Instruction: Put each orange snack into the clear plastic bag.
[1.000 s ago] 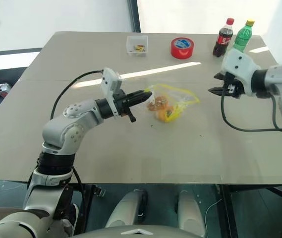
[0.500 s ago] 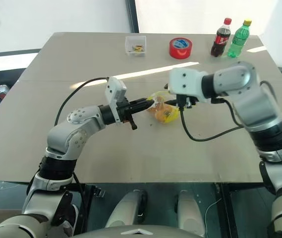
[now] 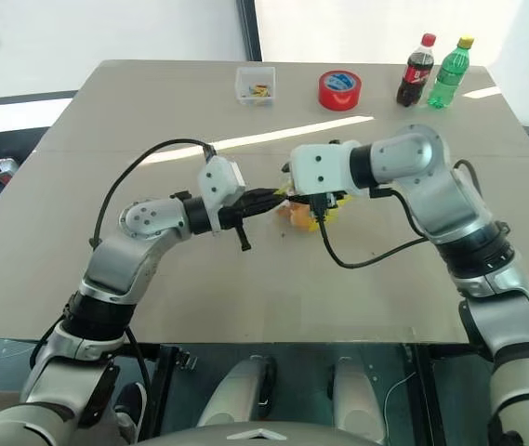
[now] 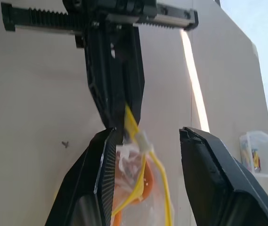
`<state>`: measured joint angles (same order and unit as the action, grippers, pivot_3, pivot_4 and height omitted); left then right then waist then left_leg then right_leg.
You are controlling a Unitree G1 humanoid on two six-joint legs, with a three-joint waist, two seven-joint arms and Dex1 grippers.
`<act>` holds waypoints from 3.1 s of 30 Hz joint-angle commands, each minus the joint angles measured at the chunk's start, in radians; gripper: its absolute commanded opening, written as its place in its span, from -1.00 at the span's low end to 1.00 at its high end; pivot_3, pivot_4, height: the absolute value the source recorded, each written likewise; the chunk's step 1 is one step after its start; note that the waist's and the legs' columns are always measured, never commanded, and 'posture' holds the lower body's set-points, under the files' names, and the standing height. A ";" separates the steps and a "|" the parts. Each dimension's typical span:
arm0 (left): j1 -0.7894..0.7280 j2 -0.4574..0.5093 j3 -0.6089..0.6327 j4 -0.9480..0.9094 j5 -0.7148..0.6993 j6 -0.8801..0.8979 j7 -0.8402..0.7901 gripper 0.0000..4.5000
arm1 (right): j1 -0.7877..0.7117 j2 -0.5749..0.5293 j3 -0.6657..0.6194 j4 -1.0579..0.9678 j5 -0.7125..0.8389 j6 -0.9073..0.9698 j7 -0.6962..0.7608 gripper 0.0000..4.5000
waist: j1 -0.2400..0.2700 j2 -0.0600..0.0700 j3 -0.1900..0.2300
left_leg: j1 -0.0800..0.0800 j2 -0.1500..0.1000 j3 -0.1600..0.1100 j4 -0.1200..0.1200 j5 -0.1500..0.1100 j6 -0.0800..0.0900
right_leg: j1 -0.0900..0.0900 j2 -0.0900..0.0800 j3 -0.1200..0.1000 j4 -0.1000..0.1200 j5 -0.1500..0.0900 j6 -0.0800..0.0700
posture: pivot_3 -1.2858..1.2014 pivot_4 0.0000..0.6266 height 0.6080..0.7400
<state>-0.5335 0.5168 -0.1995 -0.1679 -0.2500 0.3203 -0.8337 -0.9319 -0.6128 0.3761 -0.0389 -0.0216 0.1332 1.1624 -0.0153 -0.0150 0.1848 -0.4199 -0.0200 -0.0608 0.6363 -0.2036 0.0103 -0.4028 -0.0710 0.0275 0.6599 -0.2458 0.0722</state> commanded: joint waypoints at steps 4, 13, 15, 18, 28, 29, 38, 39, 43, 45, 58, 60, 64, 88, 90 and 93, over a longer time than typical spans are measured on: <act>-0.018 0.010 0.001 -0.012 0.052 -0.076 -0.019 -1.00 | -0.049 0.010 -0.028 0.019 -0.020 -0.085 -0.005 -0.05 | 0.000 0.000 0.000 | 0.000 0.000 0.000 0.000 0.000 0.000 | 0.000 0.000 0.000 0.000 0.000 0.000 | 0.03 -0.52 1.00; -0.030 0.021 0.007 0.001 0.103 -0.118 -0.046 -1.00 | -0.010 -0.015 -0.022 0.020 -0.056 -0.151 -0.003 -0.05 | 0.000 0.000 0.000 | 0.000 0.000 0.000 0.000 0.000 0.000 | 0.000 0.000 0.000 0.000 0.000 0.000 | 0.03 -0.52 1.00; -0.034 0.024 0.010 0.003 0.102 -0.115 -0.052 -1.00 | -0.006 -0.014 -0.020 0.032 -0.075 -0.180 -0.020 -0.05 | 0.000 0.000 0.000 | 0.000 0.000 0.000 0.000 0.000 0.000 | 0.000 0.000 0.000 0.000 0.000 0.000 | 0.03 -0.52 1.00; -0.047 0.032 0.011 0.010 0.111 -0.119 -0.060 -1.00 | -0.006 -0.014 -0.022 0.048 -0.096 -0.215 -0.036 -0.05 | -0.001 0.000 0.000 | 0.000 0.000 0.001 0.000 0.000 0.000 | 0.000 0.000 0.000 0.001 0.000 0.000 | 0.03 -0.52 1.00; -0.052 0.048 0.012 0.018 0.138 -0.151 -0.055 -1.00 | 0.026 -0.017 -0.029 0.018 -0.075 -0.233 -0.006 -0.05 | -0.001 0.000 0.000 | 0.000 0.000 0.001 0.000 0.000 0.000 | 0.000 0.000 0.000 0.001 0.000 0.000 | 0.03 -0.52 1.00; -0.049 0.050 0.010 0.015 0.142 -0.154 -0.055 -1.00 | 0.029 -0.018 -0.028 0.016 -0.074 -0.235 -0.004 -0.05 | -0.001 0.000 0.000 | 0.000 0.000 0.001 0.000 0.000 0.000 | 0.000 0.000 0.000 0.001 0.000 0.000 | 0.03 -0.52 1.00; -0.044 0.046 0.009 0.002 0.161 -0.167 -0.045 -1.00 | 0.028 -0.016 -0.027 0.024 -0.070 -0.243 0.009 -0.41 | -0.001 0.000 0.000 | 0.000 0.000 0.001 0.000 0.000 0.000 | 0.000 0.000 0.000 0.001 0.000 0.000 | 0.03 -0.52 1.00; -0.043 0.047 0.007 0.001 0.164 -0.171 -0.046 -1.00 | 0.028 -0.015 -0.028 0.024 -0.070 -0.242 0.009 -0.62 | -0.001 0.000 0.000 | 0.000 0.000 0.001 0.000 0.000 0.000 | 0.000 0.000 0.000 0.001 0.000 0.000 | 0.03 -0.52 1.00; -0.045 0.047 0.007 -0.001 0.172 -0.179 -0.047 -1.00 | 0.026 -0.016 -0.028 0.028 -0.073 -0.238 0.007 -0.85 | -0.001 0.000 0.000 | 0.000 0.000 0.001 0.000 0.000 0.000 | 0.000 0.000 0.000 0.001 0.000 0.000 | 0.03 -0.52 1.00; -0.045 0.046 0.008 -0.004 0.173 -0.177 -0.048 -1.00 | 0.025 -0.016 -0.029 0.029 -0.073 -0.238 0.006 -0.85 | -0.001 0.000 0.000 | 0.000 0.000 0.001 0.000 0.000 0.000 | 0.000 0.000 0.000 0.001 0.000 0.000 | 0.03 -0.52 1.00; -0.031 0.036 0.000 -0.034 0.180 -0.161 -0.045 -1.00 | 0.023 -0.007 -0.031 0.012 -0.061 -0.197 0.003 -0.93 | -0.001 0.000 0.000 | 0.000 0.000 0.001 0.000 0.000 0.000 | 0.000 0.000 0.000 0.001 0.000 0.000 | 0.03 -0.52 1.00; -0.029 0.035 0.000 -0.037 0.181 -0.159 -0.045 -1.00 | 0.023 -0.008 -0.031 0.013 -0.061 -0.196 0.003 -0.93 | -0.001 0.000 0.000 | 0.000 0.000 0.001 0.000 0.000 0.000 | 0.000 0.000 0.000 0.001 0.000 0.000 | 0.03 -0.52 1.00; -0.020 0.041 0.004 -0.036 0.187 -0.162 -0.044 -1.00 | 0.024 -0.013 -0.038 0.019 -0.070 -0.185 -0.008 -0.93 | -0.001 0.000 0.000 | 0.000 0.000 0.001 0.000 0.000 0.000 | 0.000 0.000 0.000 0.001 0.000 0.000 | 0.03 -0.52 1.00; 0.005 0.098 0.053 0.077 0.208 -0.274 -0.029 -1.00 | 0.140 -0.238 -0.165 0.083 -0.144 -0.118 -0.111 -0.93 | -0.002 0.000 0.000 | 0.001 0.000 0.002 0.000 0.000 0.000 | 0.000 0.000 0.000 0.001 0.000 0.000 | 0.03 -0.52 1.00; 0.002 0.092 0.054 0.082 0.206 -0.277 -0.027 -1.00 | 0.144 -0.224 -0.168 0.058 -0.124 -0.104 -0.106 -0.93 | -0.001 0.000 0.000 | 0.001 0.000 0.002 0.000 0.000 0.000 | 0.000 0.000 0.000 0.001 0.000 0.000 | 0.03 -0.52 1.00; 0.001 0.084 0.053 0.085 0.204 -0.290 -0.027 -1.00 | 0.136 -0.161 -0.161 -0.006 -0.055 -0.092 -0.091 -0.93 | -0.005 0.000 0.000 | 0.001 0.000 0.002 0.000 0.000 0.000 | 0.000 0.000 0.001 0.001 0.000 0.000 | 0.03 -0.52 1.00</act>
<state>-0.5177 0.6038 -0.1651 -0.0669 -0.0331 0.0544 -0.8673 -0.7761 -0.7893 0.2435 0.0273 -0.1226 0.0412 1.0658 -0.0204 -0.0149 0.1848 -0.4193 -0.0194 -0.0587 0.6366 -0.2036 0.0105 -0.4027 -0.0708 0.0282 0.6610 -0.2458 0.0723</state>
